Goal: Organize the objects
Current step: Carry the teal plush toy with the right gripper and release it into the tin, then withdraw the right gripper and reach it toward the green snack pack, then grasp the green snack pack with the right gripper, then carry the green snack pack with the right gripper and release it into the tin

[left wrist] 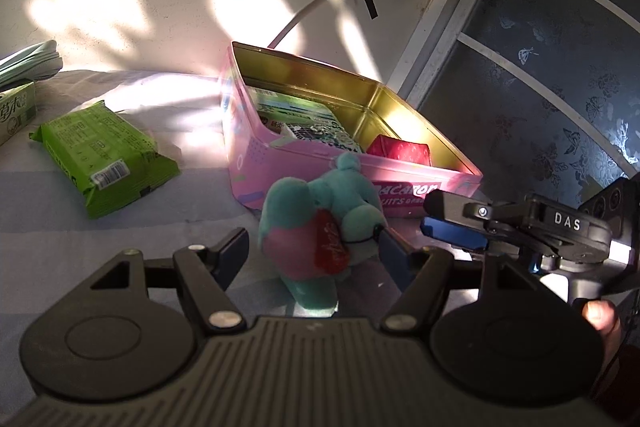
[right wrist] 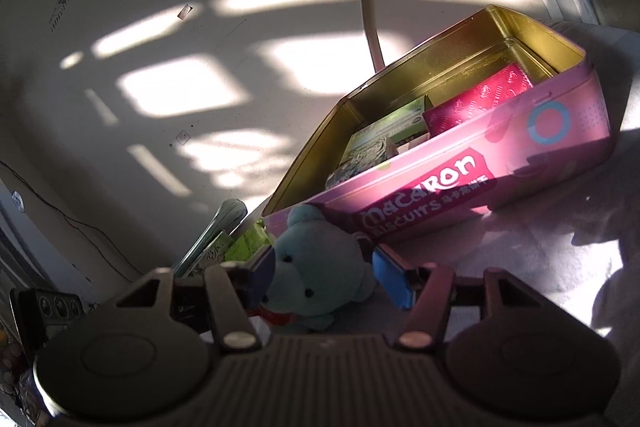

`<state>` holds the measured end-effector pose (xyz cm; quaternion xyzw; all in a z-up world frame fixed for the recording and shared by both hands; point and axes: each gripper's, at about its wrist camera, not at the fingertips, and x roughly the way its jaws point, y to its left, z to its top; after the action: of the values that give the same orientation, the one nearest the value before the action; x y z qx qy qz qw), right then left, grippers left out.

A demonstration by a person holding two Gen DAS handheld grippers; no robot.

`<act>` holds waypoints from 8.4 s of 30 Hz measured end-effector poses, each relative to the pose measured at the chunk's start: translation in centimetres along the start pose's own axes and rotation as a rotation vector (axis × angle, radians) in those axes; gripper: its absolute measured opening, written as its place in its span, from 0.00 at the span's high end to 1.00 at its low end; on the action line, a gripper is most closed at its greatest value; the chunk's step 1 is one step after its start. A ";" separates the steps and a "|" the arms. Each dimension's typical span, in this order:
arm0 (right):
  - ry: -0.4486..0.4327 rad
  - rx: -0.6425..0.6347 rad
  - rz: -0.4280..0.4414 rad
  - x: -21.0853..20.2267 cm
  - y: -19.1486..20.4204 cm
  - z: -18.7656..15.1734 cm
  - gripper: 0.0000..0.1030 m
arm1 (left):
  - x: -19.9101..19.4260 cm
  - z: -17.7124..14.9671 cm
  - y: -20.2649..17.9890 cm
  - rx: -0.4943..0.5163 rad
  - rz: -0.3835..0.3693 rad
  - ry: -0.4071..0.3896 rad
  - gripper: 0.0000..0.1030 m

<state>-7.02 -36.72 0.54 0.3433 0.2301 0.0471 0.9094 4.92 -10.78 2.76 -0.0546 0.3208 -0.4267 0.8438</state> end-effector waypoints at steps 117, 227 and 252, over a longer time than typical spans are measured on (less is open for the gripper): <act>0.040 -0.640 -0.108 9.8 14.3 -6.8 0.26 | -5.2 1.4 11.6 -0.060 0.635 -0.119 0.30; -0.005 -0.454 -0.345 4.7 -1.5 11.4 0.46 | 14.9 12.5 -11.5 0.326 0.240 0.019 0.26; -0.145 -0.305 -0.248 -4.7 4.1 -0.4 0.42 | 2.6 3.7 -10.2 0.353 0.394 -0.063 0.22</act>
<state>-11.09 -34.53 4.69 0.1733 0.1950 -0.0559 0.9637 1.26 -19.86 8.09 0.1435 0.2194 -0.3017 0.9167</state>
